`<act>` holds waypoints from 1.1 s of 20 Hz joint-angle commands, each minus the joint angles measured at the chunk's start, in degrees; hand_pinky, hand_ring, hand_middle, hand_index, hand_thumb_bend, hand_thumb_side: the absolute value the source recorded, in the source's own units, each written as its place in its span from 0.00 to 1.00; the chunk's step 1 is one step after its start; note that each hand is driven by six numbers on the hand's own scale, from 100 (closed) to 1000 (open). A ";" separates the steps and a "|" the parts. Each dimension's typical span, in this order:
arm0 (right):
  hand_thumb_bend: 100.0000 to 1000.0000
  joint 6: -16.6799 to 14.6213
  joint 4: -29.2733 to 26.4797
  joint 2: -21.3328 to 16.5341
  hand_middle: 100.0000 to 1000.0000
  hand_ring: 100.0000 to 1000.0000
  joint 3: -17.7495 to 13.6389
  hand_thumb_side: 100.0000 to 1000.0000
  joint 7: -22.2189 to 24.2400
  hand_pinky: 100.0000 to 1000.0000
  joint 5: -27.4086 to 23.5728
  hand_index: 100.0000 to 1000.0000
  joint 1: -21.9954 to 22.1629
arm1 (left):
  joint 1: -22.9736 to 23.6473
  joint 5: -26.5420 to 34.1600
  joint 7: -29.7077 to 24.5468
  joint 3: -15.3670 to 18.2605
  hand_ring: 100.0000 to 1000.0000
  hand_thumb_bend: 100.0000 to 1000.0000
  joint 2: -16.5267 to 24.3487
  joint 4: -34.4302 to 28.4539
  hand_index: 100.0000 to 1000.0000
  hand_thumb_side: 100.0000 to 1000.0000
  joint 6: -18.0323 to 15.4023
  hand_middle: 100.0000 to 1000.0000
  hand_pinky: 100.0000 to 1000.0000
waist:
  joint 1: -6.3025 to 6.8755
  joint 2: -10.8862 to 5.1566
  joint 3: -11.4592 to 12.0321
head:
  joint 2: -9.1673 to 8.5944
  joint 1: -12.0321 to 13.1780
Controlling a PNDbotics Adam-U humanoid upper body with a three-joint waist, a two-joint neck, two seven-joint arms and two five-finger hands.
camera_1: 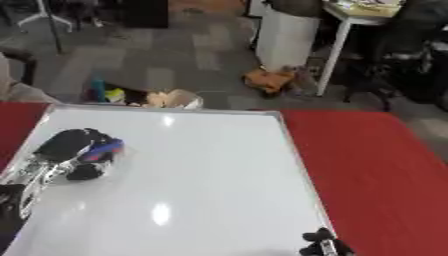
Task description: Wipe the whiteboard clean with a brush.
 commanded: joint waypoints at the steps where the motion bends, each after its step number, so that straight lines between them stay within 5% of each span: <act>1: 0.00 -0.15 -0.75 -0.43 0.42 0.59 0.07 0.89 0.09 0.55 0.07 0.64 -0.27 | 2.18 -4.42 0.71 -3.73 0.61 0.06 -3.70 1.43 0.83 0.44 -1.27 0.62 0.64 | 0.01 0.38 -0.38 | -0.16 0.22; 6: 0.00 -0.20 -0.64 -0.37 0.42 0.59 0.08 0.89 0.14 0.55 0.07 0.64 -0.30 | 2.40 -10.87 7.90 -3.89 0.62 0.14 -3.98 1.41 0.82 0.35 0.23 0.62 0.64 | 0.00 0.41 -0.33 | -0.14 0.18; 13: 0.00 -0.22 -0.62 -0.27 0.42 0.59 -0.03 0.89 0.09 0.56 0.14 0.65 -0.19 | 3.18 -15.23 16.50 -1.39 0.62 0.12 -3.18 5.09 0.81 0.31 3.98 0.63 0.64 | -0.14 0.43 0.00 | -0.12 -0.06; 22: 0.00 -0.15 -0.81 -0.25 0.42 0.59 -0.13 0.89 0.10 0.56 0.26 0.65 0.03 | 4.07 -15.42 18.26 2.06 0.62 0.10 -1.41 9.73 0.81 0.32 8.18 0.62 0.64 | -0.51 0.38 0.83 | -0.15 -0.29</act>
